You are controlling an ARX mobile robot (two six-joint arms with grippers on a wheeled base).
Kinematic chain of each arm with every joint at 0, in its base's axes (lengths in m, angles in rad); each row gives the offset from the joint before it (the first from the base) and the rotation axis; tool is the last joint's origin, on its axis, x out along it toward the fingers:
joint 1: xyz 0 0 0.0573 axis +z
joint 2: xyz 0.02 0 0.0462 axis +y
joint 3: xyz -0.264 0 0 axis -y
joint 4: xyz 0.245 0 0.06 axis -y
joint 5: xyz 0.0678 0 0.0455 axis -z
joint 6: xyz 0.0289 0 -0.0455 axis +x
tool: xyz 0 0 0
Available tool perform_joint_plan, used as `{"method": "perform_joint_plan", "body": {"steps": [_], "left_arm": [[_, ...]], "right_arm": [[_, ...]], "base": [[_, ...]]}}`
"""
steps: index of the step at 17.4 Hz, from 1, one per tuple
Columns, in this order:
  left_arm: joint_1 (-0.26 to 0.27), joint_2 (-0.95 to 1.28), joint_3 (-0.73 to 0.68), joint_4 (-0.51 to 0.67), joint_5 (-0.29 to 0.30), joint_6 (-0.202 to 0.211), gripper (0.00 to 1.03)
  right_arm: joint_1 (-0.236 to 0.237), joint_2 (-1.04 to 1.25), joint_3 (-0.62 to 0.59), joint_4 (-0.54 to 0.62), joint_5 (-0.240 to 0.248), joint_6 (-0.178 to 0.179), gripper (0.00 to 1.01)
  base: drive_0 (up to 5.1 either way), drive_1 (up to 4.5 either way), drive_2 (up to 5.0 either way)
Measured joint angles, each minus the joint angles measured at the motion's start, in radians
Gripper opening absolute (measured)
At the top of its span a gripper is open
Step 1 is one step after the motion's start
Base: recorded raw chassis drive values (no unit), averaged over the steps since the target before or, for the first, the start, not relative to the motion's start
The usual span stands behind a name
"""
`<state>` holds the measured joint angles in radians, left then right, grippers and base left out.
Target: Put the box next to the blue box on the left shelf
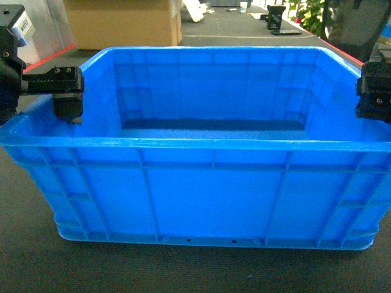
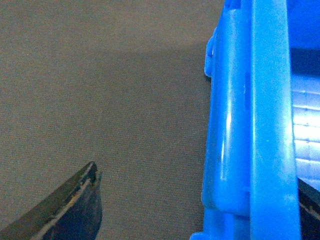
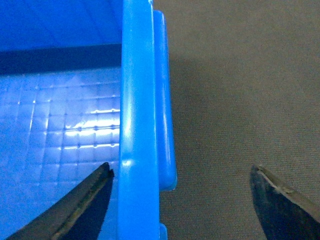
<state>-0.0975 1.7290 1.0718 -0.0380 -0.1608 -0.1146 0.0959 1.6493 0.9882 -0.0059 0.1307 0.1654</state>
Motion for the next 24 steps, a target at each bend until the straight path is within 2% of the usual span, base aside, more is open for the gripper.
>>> {"method": "perform_joint_plan", "body": {"steps": [4,7,8,9,10,11,16,18,21,24], "left_arm": [[-0.001,0.017,0.019,-0.024,0.02,0.016,0.64],[-0.001,0.016,0.023,-0.033,0.069,0.024,0.46],[-0.01,0.014,0.022,-0.03,0.056,0.015,0.38],[-0.019,0.008,0.018,-0.026,0.041,0.01,0.24],[-0.032,-0.031,-0.023,-0.014,0.011,-0.006,0.21],[-0.048,-0.106,-0.101,0.006,-0.044,-0.016,0.2],[-0.103,-0.365,-0.28,0.092,-0.15,-0.037,0.2],[-0.122,-0.472,-0.354,0.089,-0.18,-0.044,0.2],[-0.179,-0.624,-0.477,0.052,-0.239,-0.061,0.2],[-0.225,-0.74,-0.549,0.074,-0.281,-0.048,0.2]], "right_arm": [[0.005,0.016,0.001,-0.004,-0.007,-0.001,0.56],[0.01,0.02,0.006,-0.003,-0.008,-0.003,0.36],[0.01,0.02,0.011,-0.002,-0.016,-0.007,0.27],[0.017,0.02,0.014,-0.009,-0.005,-0.009,0.18],[0.029,0.01,0.012,-0.004,0.015,-0.006,0.15],[0.052,-0.073,-0.06,0.011,0.012,-0.02,0.1],[0.08,-0.318,-0.206,0.056,0.063,-0.024,0.1],[0.081,-0.41,-0.276,0.056,0.062,-0.027,0.1],[0.088,-0.542,-0.393,0.015,0.06,-0.017,0.1],[0.102,-0.7,-0.482,-0.031,0.094,0.009,0.1]], "base": [[0.0,0.0,0.0],[0.0,0.0,0.0],[0.0,0.0,0.0],[0.0,0.0,0.0],[0.0,0.0,0.0],[0.0,0.0,0.0],[0.0,0.0,0.0],[0.0,0.0,0.0],[0.0,0.0,0.0],[0.0,0.0,0.0]]}}
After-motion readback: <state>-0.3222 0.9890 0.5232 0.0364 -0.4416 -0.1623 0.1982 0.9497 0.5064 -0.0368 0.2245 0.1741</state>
